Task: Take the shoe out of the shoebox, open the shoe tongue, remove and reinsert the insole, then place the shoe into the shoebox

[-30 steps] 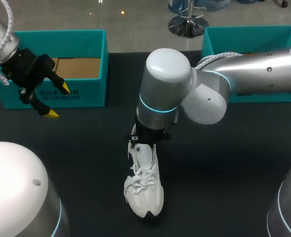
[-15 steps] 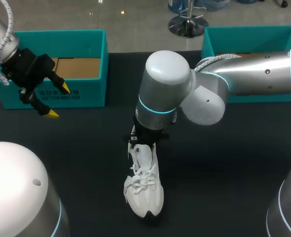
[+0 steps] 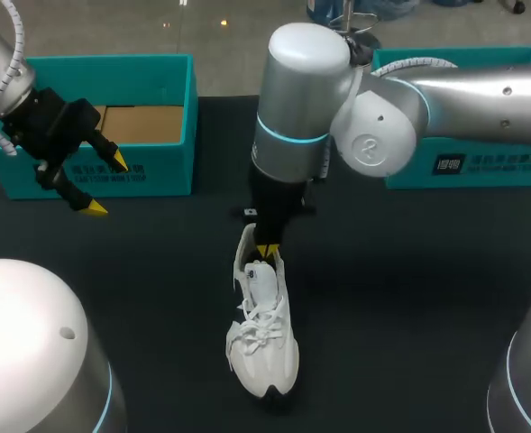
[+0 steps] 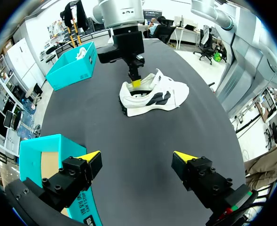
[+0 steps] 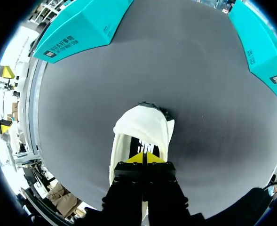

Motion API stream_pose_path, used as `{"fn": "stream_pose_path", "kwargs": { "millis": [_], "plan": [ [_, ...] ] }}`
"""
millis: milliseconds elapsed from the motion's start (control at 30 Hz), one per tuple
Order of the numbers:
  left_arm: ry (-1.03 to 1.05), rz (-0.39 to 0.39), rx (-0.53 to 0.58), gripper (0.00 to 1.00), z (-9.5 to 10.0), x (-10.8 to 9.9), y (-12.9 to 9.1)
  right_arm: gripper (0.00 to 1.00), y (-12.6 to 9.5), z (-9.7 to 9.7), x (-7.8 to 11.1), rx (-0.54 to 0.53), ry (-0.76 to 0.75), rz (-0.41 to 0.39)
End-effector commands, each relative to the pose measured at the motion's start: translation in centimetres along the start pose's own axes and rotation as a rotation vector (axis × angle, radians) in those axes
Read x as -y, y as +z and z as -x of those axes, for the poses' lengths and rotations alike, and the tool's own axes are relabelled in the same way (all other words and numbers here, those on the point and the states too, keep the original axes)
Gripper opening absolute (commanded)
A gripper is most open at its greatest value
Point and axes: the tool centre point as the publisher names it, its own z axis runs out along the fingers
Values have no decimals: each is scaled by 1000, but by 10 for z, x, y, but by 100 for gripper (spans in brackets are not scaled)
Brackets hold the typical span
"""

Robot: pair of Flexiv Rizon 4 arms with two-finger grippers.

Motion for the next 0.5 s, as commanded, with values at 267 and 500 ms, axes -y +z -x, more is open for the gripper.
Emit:
{"fn": "stream_pose_path", "kwargs": {
  "millis": [267, 500],
  "plan": [
    [0, 3, -2, 100, 0, 0, 0, 0, 9, -15, 22, -30, 13, -53],
    [0, 3, -2, 100, 0, 0, 0, 0, 19, -19, 28, -37, 10, -91]
  ]
}}
